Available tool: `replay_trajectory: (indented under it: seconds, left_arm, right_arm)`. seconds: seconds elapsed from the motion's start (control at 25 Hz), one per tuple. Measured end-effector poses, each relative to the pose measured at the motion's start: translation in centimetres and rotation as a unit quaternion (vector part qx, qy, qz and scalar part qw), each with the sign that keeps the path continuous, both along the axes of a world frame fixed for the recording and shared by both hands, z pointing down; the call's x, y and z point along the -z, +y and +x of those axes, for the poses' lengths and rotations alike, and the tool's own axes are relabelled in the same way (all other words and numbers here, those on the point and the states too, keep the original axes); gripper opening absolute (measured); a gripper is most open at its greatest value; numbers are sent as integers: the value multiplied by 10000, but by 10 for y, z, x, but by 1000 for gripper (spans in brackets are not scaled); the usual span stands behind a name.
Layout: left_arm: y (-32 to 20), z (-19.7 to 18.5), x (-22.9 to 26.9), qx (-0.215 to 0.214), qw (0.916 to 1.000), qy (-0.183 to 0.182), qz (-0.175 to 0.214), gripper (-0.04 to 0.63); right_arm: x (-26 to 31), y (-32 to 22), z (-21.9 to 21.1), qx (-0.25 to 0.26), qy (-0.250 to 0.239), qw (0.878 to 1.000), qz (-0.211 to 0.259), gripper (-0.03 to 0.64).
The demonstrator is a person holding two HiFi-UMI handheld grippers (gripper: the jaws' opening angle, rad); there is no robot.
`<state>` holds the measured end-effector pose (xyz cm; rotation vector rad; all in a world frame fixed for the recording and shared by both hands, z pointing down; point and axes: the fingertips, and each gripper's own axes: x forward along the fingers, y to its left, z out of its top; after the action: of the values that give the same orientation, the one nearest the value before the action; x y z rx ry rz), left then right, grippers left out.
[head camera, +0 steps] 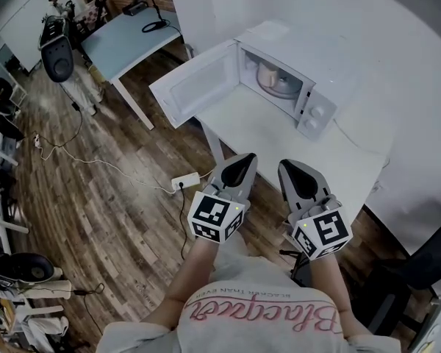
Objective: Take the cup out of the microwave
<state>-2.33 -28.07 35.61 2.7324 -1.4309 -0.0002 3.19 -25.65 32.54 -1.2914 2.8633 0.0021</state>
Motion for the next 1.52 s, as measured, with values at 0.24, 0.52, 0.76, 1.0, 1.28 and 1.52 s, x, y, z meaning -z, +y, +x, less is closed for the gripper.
replay_trajectory:
  seconds: [0.24,0.52,0.76,1.0,1.28,1.52]
  left_arm:
    - [-42,-13,2,-85,9999,66,7,3]
    - [-86,-30,3,-224,9996,196,-34,3]
    - [-119,-41,0,-371,9990,246,-103,3]
    - [-152,-55,-5,-582,9978,252,-207,3]
    - [-189,-70,-18,-867,9955,171,-336,3]
    - [-216,-75,-22,-1084,9934,172,-347,3]
  right_arm:
    - [0,-37,-13,-59,-24,10000,13,12]
    - [0,-76,-33,-160,50,9999,-1,12]
    - [-4,-108,-44,-351,4,9993,-118,12]
    - [-5,-143,-60,-447,-145,9987,-219,11]
    - [-6,-170,-89,-346,-20,9994,26,12]
    - [-12,-199,-95,-575,-23,9983,-45,12]
